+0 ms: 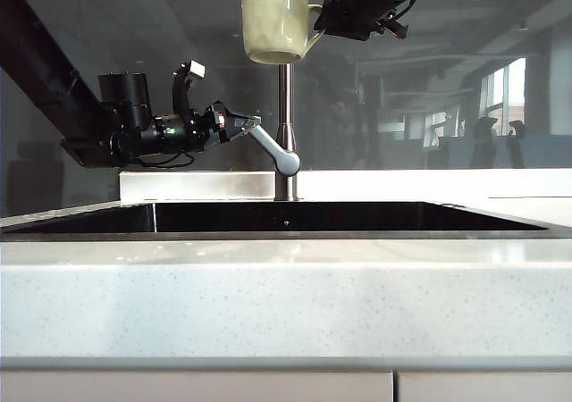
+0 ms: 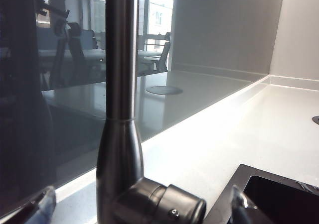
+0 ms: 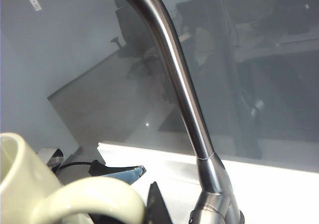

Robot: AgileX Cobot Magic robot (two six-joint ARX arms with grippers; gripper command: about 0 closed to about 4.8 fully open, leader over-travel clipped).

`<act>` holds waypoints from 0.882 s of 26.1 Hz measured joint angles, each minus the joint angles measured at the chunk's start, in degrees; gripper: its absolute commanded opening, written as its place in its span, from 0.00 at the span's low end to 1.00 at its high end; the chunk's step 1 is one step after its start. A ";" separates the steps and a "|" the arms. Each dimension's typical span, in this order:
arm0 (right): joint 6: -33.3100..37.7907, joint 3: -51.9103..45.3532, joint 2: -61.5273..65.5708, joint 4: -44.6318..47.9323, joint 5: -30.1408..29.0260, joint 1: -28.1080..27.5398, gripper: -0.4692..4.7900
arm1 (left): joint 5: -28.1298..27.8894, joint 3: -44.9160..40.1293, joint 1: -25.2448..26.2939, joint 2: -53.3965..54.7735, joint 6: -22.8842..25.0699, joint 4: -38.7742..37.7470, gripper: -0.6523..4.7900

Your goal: Pick up the mug next to the sink, go to the faucet to get some water, pour the water into the sink, and finally put the mug back to its place.

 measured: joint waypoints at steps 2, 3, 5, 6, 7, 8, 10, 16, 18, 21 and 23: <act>0.00 0.00 0.00 0.00 0.02 0.00 0.08 | 0.00 0.00 0.00 0.00 0.15 -0.02 1.00; -0.02 0.00 0.00 -0.02 0.02 0.00 0.08 | 0.00 0.00 0.00 0.00 0.17 -0.02 1.00; -0.31 0.00 0.00 -0.07 0.02 0.00 0.08 | -0.02 0.00 0.00 0.00 0.17 -0.02 1.00; -0.74 0.00 0.00 -0.11 0.02 0.00 0.08 | -0.02 0.00 0.00 0.00 0.20 -0.02 1.00; -1.14 0.00 0.00 -0.22 0.02 0.00 0.08 | -0.02 0.00 0.00 0.00 0.24 -0.02 1.00; -1.31 -0.02 0.02 -0.42 0.02 0.00 0.08 | 0.00 0.00 0.00 0.00 0.52 -0.02 1.00; -1.31 -0.02 0.09 -0.42 0.02 0.00 0.08 | -0.04 0.00 0.00 0.00 0.66 -0.02 1.00; -1.33 -0.02 0.09 -0.48 0.02 0.00 0.08 | -0.63 0.00 0.00 0.00 2.84 -0.04 1.00; -1.33 -0.02 0.09 -0.66 0.02 0.00 0.08 | -2.45 0.00 -0.02 0.00 3.69 -0.04 1.00; -1.33 -0.02 0.09 -1.27 0.02 -0.02 0.08 | -4.61 -0.02 -0.07 -0.02 5.14 0.02 1.00; -1.38 -0.04 0.11 -1.66 0.02 -0.02 0.08 | -6.27 -0.02 -0.31 -0.02 6.27 0.24 1.00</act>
